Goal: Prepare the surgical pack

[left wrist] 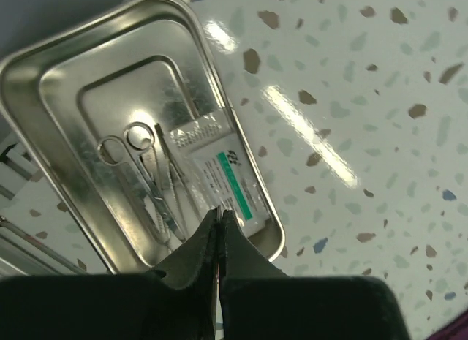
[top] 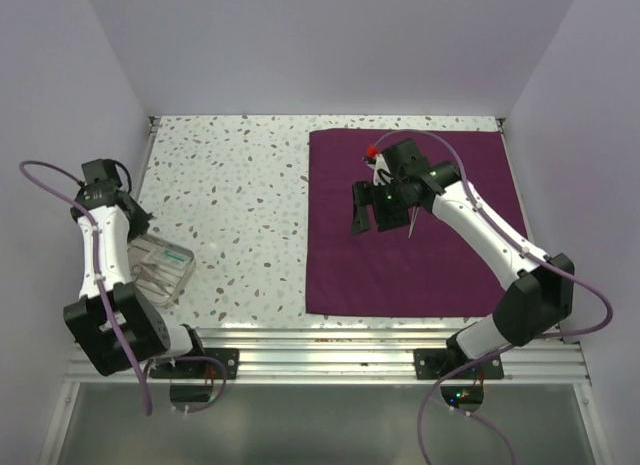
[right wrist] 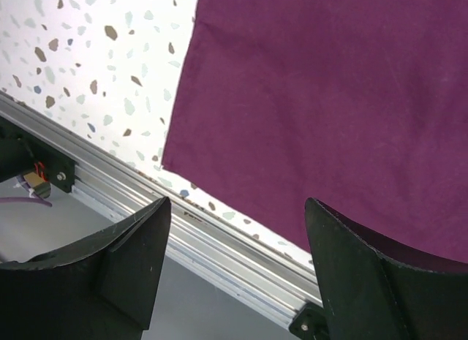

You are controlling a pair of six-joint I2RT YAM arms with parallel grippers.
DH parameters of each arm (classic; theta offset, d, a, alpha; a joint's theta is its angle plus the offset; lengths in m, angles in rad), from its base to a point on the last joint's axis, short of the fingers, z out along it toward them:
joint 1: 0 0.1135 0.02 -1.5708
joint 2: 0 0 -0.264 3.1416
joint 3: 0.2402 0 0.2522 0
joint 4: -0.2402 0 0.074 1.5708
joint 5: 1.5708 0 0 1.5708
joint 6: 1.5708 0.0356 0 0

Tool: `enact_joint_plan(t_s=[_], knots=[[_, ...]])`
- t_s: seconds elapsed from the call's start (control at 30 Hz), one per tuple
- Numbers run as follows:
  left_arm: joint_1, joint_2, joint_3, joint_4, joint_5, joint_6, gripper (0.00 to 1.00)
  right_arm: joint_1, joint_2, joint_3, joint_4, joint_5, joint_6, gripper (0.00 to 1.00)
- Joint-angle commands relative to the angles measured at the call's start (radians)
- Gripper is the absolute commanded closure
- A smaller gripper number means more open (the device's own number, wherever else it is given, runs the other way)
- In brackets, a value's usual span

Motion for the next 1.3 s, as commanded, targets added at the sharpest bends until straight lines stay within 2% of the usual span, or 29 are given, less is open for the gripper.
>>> enact_joint_plan(t_s=[0.0, 0.1, 0.27, 0.37, 0.47, 0.5, 0.6, 0.73, 0.83, 0.97, 1.03, 1.13, 1.27], knots=[[0.064, 0.058, 0.038, 0.001, -0.050, 0.039, 1.00, -0.023, 0.021, 0.010, -0.025, 0.011, -0.040, 0.22], [0.105, 0.086, -0.004, 0.033, -0.002, 0.013, 1.00, -0.035, 0.050, 0.030, -0.027, 0.014, -0.043, 0.22], [0.136, 0.123, -0.060, 0.076, 0.036, -0.001, 0.92, -0.069, 0.099, 0.055, -0.027, 0.039, -0.048, 0.22], [0.140, 0.135, -0.079, 0.078, 0.033, -0.012, 0.84, -0.113, 0.127, 0.053, -0.011, 0.042, -0.046, 0.21], [0.140, 0.138, -0.084, 0.069, 0.007, -0.004, 0.66, -0.168, 0.163, 0.053, 0.006, 0.049, -0.045, 0.21], [0.140, 0.137, -0.073, 0.064, -0.003, -0.001, 0.56, -0.185, 0.174, 0.055, 0.007, 0.058, -0.045, 0.21], [0.139, 0.122, -0.048, 0.038, -0.036, -0.009, 0.45, -0.248, 0.225, 0.064, 0.012, 0.095, -0.027, 0.20], [0.095, 0.102, -0.035, 0.039, 0.018, -0.024, 0.43, -0.285, 0.300, 0.093, 0.019, 0.172, 0.006, 0.20], [-0.022, 0.071, -0.030, 0.082, 0.101, -0.041, 0.43, -0.303, 0.370, 0.134, 0.019, 0.249, 0.009, 0.23], [-0.158, 0.043, -0.044, 0.148, 0.281, -0.078, 0.46, -0.334, 0.476, 0.219, 0.015, 0.315, 0.013, 0.30], [-0.235, 0.045, -0.044, 0.170, 0.322, -0.090, 0.46, -0.351, 0.505, 0.252, 0.015, 0.318, 0.019, 0.34], [-0.304, 0.055, -0.033, 0.174, 0.331, -0.107, 0.46, -0.365, 0.553, 0.285, 0.004, 0.321, 0.026, 0.44], [-0.324, 0.065, -0.030, 0.181, 0.345, -0.101, 0.47, -0.371, 0.562, 0.263, 0.013, 0.324, 0.032, 0.48]])
